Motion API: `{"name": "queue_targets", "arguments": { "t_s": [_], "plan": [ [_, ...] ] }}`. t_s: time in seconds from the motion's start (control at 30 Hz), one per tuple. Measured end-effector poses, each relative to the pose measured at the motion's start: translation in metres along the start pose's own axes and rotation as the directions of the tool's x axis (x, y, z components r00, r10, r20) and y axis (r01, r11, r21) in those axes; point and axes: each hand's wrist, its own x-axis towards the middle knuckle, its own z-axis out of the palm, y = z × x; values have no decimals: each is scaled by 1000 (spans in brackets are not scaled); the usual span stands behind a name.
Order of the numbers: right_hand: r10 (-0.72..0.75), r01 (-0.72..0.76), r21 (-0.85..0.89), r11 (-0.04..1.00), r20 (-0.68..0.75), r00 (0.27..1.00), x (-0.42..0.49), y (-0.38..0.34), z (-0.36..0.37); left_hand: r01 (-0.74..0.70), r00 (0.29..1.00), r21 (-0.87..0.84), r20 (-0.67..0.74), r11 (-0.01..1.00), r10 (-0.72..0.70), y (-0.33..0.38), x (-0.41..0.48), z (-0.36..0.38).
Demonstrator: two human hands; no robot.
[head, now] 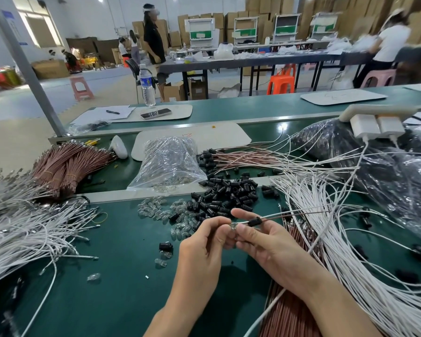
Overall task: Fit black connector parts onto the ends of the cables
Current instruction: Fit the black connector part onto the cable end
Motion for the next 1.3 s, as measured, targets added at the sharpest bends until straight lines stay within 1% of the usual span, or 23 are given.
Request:
{"name": "queue_targets", "arguments": {
  "t_s": [0.1, 0.27, 0.5, 0.67, 1.03, 1.3],
  "plan": [
    [-4, 4, -3, 1000, 0, 1000, 0, 0, 0, 9, 1000, -17, -5, 1000, -9, 0, 0, 0],
    [-6, 6, -15, 1000, -5, 1000, 0, 0, 0, -3, 1000, 8, 13, 1000, 2, -1, 0, 1],
    [2, -2, 10, 1000, -1, 1000, -1, -1, 1, 4, 1000, -12, 3, 1000, -4, 0, 0, 1],
    [22, -22, 5, 1000, 14, 1000, 0, -2, 1, 35, 999, -40, -3, 999, -35, 0, 0, 0],
    [23, -24, 19, 1000, 25, 999, -1, -2, 0, 32, 999, -18, 13, 999, -32, -1, 0, 1],
    [33, -33, 21, 999, 18, 999, -1, -3, 1, -10, 1000, -22, 14, 1000, 10, 2, 0, 0]
  ]
}}
